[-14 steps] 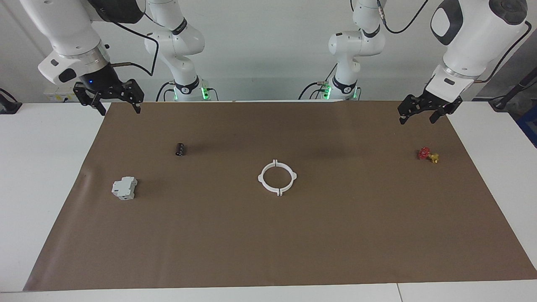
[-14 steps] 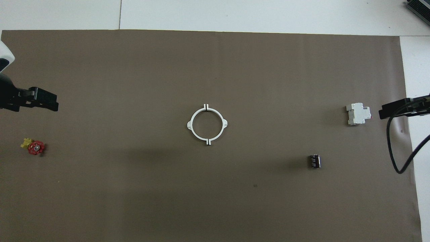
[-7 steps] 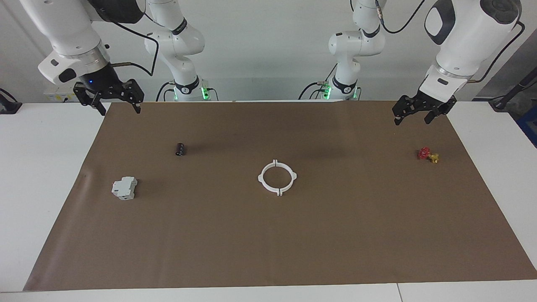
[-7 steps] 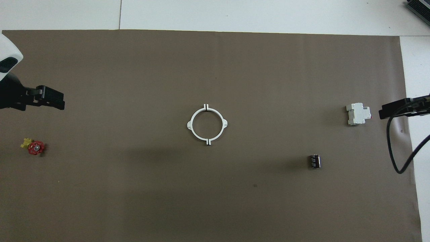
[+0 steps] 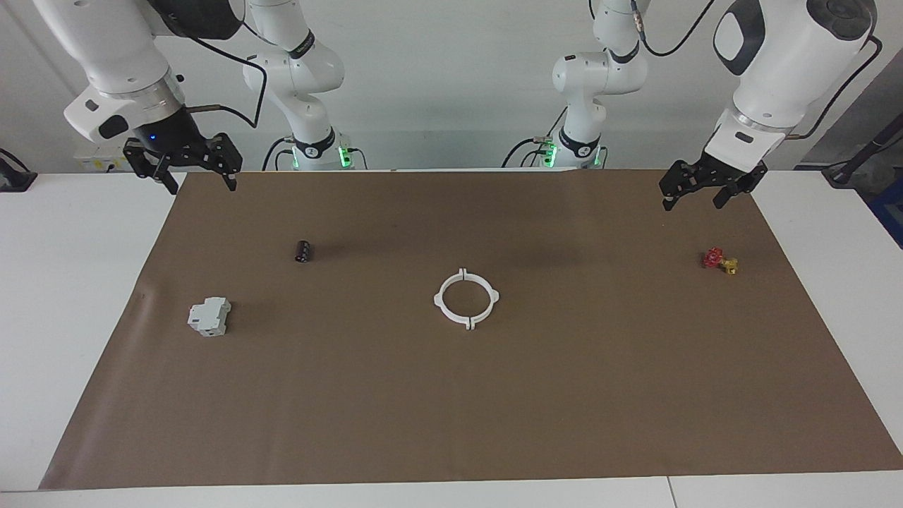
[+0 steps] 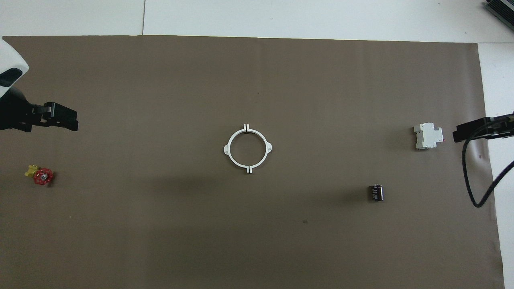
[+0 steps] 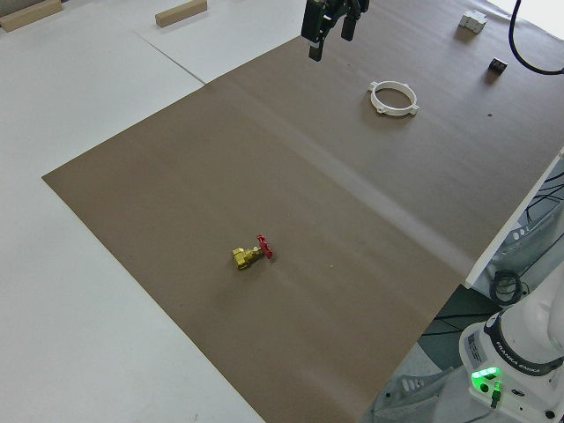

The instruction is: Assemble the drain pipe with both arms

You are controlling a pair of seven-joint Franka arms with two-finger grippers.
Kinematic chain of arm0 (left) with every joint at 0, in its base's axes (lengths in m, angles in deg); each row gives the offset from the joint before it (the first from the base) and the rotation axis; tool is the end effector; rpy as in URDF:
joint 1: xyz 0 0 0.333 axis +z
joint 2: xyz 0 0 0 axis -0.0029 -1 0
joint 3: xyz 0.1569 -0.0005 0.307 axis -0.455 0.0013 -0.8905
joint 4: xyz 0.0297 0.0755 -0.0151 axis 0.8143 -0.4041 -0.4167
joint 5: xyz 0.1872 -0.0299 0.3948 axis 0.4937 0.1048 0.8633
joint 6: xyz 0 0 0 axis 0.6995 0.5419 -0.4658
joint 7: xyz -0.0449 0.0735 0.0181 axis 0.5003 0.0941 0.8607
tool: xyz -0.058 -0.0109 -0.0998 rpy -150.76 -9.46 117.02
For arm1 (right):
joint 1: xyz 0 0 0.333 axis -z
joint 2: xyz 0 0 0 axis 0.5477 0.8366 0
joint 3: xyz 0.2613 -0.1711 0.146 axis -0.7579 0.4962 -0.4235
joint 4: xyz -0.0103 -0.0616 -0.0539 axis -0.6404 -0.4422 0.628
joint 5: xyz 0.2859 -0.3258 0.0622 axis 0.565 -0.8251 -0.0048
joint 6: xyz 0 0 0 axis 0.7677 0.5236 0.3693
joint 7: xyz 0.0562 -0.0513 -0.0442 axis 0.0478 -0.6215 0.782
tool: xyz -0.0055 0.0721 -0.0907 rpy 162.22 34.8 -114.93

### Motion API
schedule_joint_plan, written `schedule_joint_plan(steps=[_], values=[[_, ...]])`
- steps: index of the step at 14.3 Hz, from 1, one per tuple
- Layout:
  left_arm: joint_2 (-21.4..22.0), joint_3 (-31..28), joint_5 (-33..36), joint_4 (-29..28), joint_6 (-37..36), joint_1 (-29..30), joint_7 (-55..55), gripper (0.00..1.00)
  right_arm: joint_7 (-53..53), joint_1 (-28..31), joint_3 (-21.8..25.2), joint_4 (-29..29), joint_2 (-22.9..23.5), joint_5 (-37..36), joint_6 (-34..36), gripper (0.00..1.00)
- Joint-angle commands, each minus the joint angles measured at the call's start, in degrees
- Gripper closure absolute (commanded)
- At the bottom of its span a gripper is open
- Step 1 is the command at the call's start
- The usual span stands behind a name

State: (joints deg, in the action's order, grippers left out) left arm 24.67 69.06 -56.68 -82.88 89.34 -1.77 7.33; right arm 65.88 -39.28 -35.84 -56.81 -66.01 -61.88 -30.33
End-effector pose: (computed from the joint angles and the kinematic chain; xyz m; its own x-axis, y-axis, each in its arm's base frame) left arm 0.6118 -0.0489 0.6232 0.9987 -0.0400 -0.0323 -0.0402 -0.9992 -0.0049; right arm 0.5899 -0.0240 0.6509 0.9975 0.0665 -0.0223 0.0669 -0.9976 0.0181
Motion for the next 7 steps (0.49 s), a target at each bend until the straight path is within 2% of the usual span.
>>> schedule_joint_plan(steps=[1,7], values=[[0.2,0.2,-0.6,0.2,0.2,0.3,0.7,0.0,-0.8,0.3,-0.2,-0.3,-0.7,0.8,0.6,0.0],[0.2,0.2,-0.6,0.2,-0.1,0.3,0.6,0.0,-0.8,0.3,-0.2,-0.3,-0.7,0.8,0.6,0.0]])
